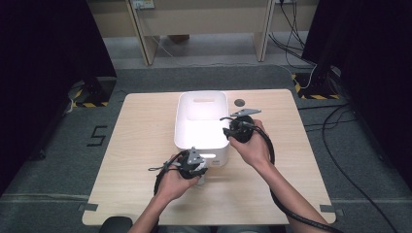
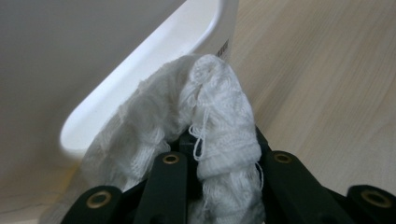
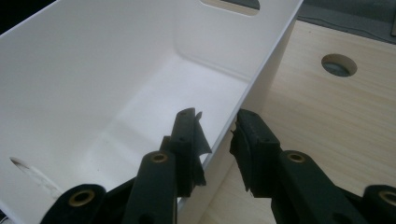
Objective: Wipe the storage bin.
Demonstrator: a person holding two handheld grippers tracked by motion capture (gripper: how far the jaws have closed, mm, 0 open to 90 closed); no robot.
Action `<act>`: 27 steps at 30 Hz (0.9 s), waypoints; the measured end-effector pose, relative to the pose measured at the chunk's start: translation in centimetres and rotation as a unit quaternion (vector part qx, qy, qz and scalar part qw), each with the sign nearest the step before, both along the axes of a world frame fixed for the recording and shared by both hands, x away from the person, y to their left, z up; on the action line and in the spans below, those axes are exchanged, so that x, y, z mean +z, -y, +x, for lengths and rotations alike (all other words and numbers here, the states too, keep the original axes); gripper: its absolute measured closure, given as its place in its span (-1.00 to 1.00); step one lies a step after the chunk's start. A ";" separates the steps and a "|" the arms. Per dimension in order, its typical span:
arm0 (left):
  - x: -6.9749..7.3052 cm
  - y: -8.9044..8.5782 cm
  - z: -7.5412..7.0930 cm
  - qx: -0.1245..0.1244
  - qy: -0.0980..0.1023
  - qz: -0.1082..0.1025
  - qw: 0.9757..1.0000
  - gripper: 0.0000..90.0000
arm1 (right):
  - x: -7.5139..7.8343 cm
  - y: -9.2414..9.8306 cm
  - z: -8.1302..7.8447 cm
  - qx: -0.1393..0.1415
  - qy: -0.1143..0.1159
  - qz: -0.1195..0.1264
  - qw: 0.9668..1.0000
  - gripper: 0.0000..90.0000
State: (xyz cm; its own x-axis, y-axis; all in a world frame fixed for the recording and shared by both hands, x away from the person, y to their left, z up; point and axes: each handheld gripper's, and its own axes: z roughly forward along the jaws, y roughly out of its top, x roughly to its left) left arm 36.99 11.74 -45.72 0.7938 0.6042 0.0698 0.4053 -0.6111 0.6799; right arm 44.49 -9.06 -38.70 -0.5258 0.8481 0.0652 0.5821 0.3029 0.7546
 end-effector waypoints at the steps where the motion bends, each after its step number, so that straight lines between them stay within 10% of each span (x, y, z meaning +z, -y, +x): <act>1: -0.1 0.1 0.0 0.000 0.000 0.000 1.000 0.70 | 0.0 0.0 0.0 0.000 0.000 -0.001 1.000 0.55; 27: -1.2 0.7 0.3 -0.001 -0.007 -0.002 1.000 0.70 | 0.0 0.0 0.0 0.000 0.002 0.000 1.000 0.55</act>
State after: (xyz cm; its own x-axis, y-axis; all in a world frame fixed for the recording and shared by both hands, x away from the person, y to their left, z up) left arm 37.29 11.05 -46.96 0.7963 0.6023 0.0568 0.4128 -0.6096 0.6767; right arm 44.51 -9.05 -38.74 -0.5263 0.8479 0.0636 0.5792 0.3027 0.7569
